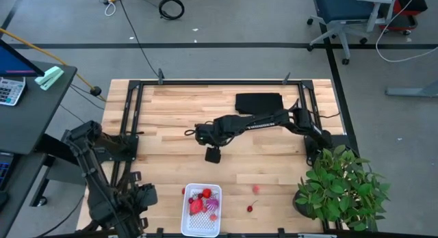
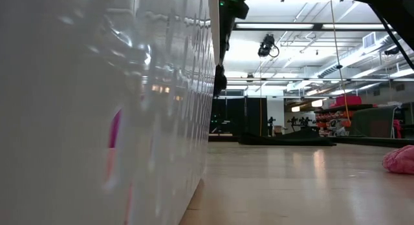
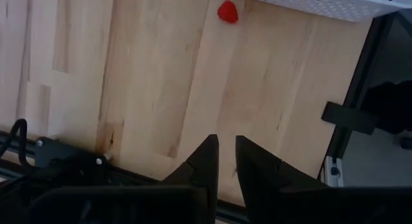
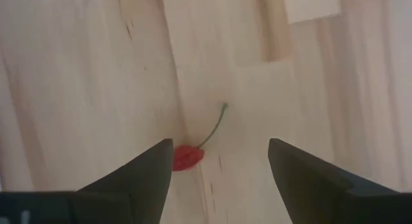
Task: Pick and placing Produce into tupperware
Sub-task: Put the top cherry into the white basket
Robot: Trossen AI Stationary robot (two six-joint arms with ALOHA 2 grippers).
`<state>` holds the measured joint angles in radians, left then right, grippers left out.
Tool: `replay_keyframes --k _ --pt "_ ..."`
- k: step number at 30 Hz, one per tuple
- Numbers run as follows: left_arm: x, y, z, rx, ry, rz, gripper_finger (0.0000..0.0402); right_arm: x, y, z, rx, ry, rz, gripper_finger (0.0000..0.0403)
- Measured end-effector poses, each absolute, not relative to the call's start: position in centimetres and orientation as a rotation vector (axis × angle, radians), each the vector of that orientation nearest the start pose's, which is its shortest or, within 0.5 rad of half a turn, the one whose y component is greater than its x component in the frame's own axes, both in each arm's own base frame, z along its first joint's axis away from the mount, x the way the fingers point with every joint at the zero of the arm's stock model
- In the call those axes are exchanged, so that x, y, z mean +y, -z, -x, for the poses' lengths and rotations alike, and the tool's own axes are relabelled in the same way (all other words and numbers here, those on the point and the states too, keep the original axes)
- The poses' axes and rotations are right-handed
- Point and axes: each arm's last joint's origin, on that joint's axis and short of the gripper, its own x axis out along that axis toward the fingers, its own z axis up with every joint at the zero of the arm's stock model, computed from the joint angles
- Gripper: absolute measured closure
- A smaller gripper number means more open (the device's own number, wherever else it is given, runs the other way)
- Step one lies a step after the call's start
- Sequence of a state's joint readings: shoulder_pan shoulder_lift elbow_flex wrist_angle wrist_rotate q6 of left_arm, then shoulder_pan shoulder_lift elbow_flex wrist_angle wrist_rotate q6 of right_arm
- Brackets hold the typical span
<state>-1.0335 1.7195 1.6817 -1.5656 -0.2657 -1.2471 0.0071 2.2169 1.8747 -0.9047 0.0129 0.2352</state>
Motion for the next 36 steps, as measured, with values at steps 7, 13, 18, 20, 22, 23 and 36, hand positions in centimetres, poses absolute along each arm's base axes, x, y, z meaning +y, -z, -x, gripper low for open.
replay_keyframes --k 7,13,18,20,22,23,36 --pt "-25.7 -32.0 -16.2 1.327 -0.266 0.048 0.0346 -0.1 -18.0 -45.5 1.272 0.164 -0.189 0.014" --pt "-25.5 -32.0 -16.4 1.3 -0.279 0.042 0.0349 -0.8 -16.7 -45.8 1.207 0.171 -0.202 0.0141" --pt "-25.5 -32.0 -16.4 1.287 -0.286 0.046 0.035 -1.6 -15.6 -45.7 1.185 0.184 -0.216 0.0142" --pt "-25.5 -32.0 -16.4 1.284 -0.298 0.061 0.0349 -1.8 -15.3 -45.5 1.192 0.19 -0.219 0.0142" --pt "-25.5 -32.0 -16.4 1.282 -0.307 0.073 0.035 -1.9 -14.9 -45.3 1.21 0.195 -0.218 0.0142" --pt "-25.5 -32.0 -16.4 1.278 -0.314 0.081 0.0352 -1.8 -14.7 -45.1 1.218 0.195 -0.218 0.0142" --pt "-25.5 -32.0 -16.5 1.25 -0.322 0.07 0.0361 -1.6 -13.5 -44.9 1.183 0.198 -0.232 0.0142"
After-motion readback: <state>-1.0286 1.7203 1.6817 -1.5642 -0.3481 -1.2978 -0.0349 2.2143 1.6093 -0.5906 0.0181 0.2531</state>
